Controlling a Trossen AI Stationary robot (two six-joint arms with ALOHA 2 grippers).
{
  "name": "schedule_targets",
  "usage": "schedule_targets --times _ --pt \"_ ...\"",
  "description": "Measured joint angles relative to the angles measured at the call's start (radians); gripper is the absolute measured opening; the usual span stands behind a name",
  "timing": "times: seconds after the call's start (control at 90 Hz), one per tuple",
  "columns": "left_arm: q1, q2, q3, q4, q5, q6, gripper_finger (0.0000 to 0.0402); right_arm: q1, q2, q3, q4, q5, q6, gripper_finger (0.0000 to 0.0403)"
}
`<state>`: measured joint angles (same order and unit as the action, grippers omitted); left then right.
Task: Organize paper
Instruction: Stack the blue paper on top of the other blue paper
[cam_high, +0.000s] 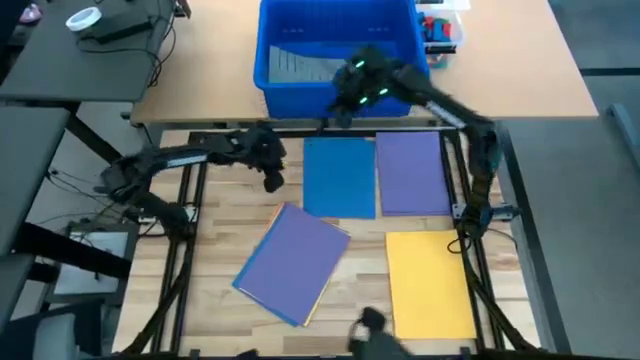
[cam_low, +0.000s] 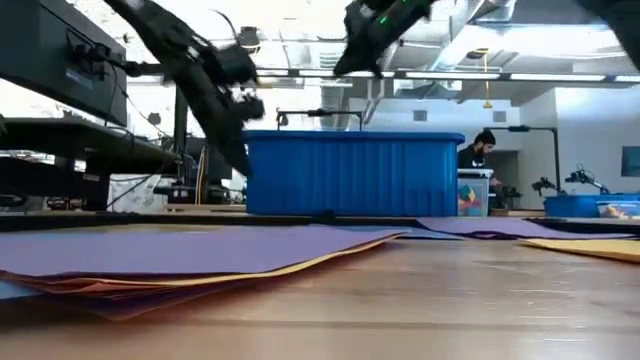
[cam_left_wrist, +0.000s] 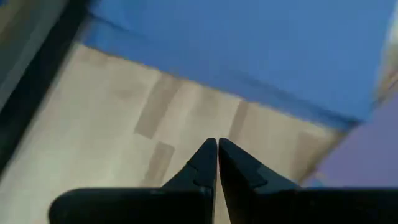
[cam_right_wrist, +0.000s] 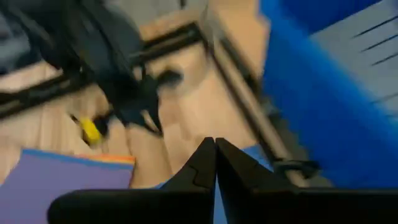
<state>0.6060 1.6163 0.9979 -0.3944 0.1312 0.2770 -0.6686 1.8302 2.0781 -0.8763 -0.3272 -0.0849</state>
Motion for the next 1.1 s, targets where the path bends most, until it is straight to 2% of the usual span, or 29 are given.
schedule_targets --times 0.211,0.344,0.478,0.767,1.1 --pt "-0.001 0.262 0.213 -0.121 0.018 0.099 0.0 -0.054 -0.142 0.0 -0.016 0.002 0.0 0.0001" --pt "-0.011 0.359 0.323 -0.171 0.018 0.176 0.0 -0.06 -0.173 -0.001 -0.066 0.002 -0.024 0.0001" --pt "-0.011 0.439 0.411 -0.25 0.024 0.185 0.0 -0.06 -0.178 -0.001 -0.139 0.002 -0.059 0.0001" --pt "-0.017 0.487 0.465 -0.282 0.045 0.221 0.0 -0.053 -0.174 -0.026 -0.213 0.003 -0.108 0.0001" --pt "-0.011 0.49 0.463 -0.277 0.054 0.397 0.0 -0.061 -0.174 -0.026 -0.216 0.003 -0.163 0.0001"
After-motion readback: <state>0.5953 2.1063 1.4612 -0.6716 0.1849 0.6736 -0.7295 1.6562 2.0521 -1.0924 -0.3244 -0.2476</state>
